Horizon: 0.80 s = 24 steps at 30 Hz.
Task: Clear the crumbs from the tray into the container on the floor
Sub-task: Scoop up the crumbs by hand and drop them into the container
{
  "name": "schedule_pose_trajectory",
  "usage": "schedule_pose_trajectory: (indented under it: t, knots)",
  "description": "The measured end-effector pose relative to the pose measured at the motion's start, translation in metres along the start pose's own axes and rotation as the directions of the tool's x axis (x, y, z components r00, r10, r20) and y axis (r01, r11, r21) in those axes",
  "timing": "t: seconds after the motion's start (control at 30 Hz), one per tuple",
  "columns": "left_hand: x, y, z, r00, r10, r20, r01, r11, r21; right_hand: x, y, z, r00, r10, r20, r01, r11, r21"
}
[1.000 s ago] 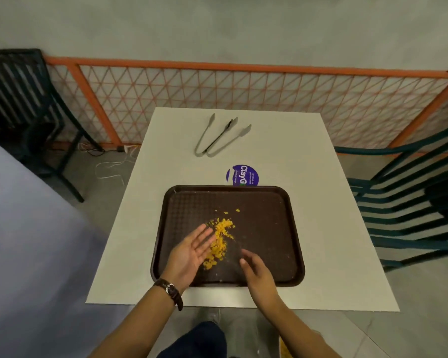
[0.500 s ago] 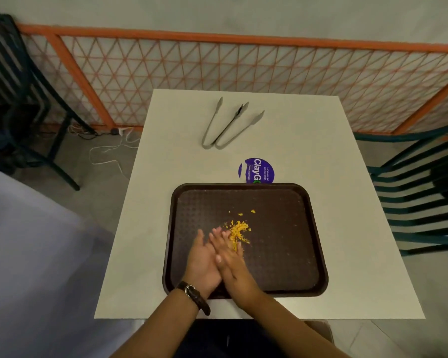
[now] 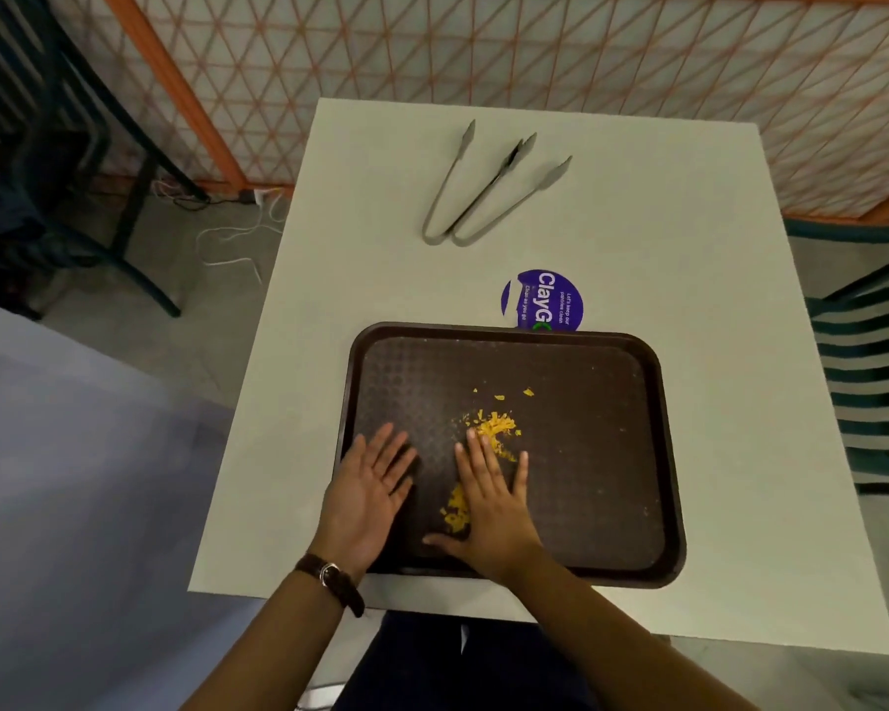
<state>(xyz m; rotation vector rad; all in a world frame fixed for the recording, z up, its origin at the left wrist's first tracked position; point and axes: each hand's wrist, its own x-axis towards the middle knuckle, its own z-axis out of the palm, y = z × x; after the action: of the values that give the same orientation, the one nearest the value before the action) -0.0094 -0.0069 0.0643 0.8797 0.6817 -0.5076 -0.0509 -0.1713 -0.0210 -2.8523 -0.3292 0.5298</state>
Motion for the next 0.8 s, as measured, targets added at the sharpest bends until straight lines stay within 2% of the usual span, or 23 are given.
schedule_pose_trajectory:
  t: [0.13, 0.33, 0.4, 0.5, 0.57, 0.7, 0.8]
  knots:
    - [0.005, -0.005, -0.01, 1.0, 0.002, 0.005, -0.002, 1.0, 0.028, 0.021, 0.01, -0.004, 0.997, -0.035, -0.066, 0.03, 0.997, -0.07]
    - [0.007, -0.009, -0.014, 1.0, 0.006, -0.021, -0.005, 1.0, 0.028, 0.033, 0.035, -0.019, 0.976, 0.128, -0.178, -0.126, 0.992, 0.022]
    - [0.008, -0.007, -0.013, 1.0, 0.015, -0.018, -0.015, 1.0, 0.014, 0.023, 0.03, -0.018, 0.982, 0.049, -0.181, -0.046, 0.999, 0.026]
    - [0.012, -0.004, -0.009, 1.0, 0.022, -0.01, -0.022, 1.0, 0.01, 0.0, 0.019, -0.007, 0.977, -0.169, -0.13, 0.162, 0.985, -0.065]
    - [0.014, -0.002, -0.006, 1.0, 0.028, -0.006, -0.028, 0.999, 0.015, -0.005, 0.021, -0.001, 0.967, -0.234, -0.095, 0.225, 0.969, -0.104]
    - [0.016, 0.0, -0.002, 0.999, 0.047, -0.008, -0.047, 0.997, 0.059, 0.022, 0.035, -0.014, 0.986, -0.152, -0.071, 0.141, 0.98, -0.144]
    - [0.018, -0.002, -0.001, 0.999, 0.052, -0.013, -0.05, 0.994, 0.099, 0.04, 0.047, -0.029, 0.995, -0.034, -0.089, 0.03, 0.998, -0.057]
